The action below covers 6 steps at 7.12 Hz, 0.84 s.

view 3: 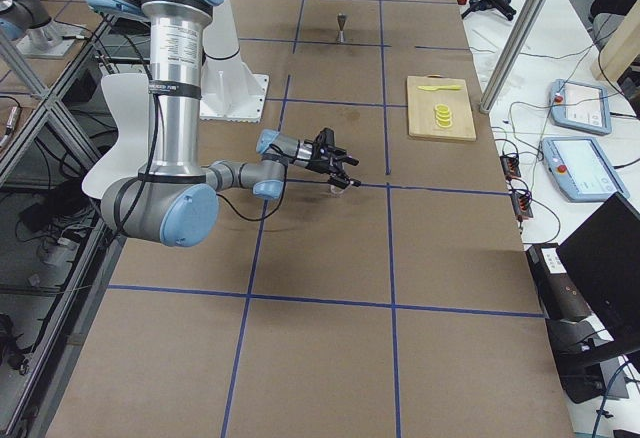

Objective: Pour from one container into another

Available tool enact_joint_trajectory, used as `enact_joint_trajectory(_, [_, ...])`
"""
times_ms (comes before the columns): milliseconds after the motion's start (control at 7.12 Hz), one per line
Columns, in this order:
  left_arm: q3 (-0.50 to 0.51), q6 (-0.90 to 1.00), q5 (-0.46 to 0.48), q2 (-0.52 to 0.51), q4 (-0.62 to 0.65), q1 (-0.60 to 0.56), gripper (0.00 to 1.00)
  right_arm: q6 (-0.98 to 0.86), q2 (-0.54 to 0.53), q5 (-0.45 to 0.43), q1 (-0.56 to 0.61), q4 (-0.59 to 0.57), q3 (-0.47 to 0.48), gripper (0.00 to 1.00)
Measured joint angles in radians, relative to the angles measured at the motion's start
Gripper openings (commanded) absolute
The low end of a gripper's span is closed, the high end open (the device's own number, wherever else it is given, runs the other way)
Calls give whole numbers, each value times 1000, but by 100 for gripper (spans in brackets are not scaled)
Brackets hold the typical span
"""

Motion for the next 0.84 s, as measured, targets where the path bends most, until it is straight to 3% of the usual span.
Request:
enact_joint_trajectory(281, [0,0,0,0,0,0,100,-112,0,311,181,-5,3,100])
enact_joint_trajectory(561, [0,0,0,0,-1,0,100,-265,-3,704,429,-38,-10,100])
enact_joint_trajectory(842, [1,1,-1,3,1,0,100,-540,2,1112,736,-193,-16,100])
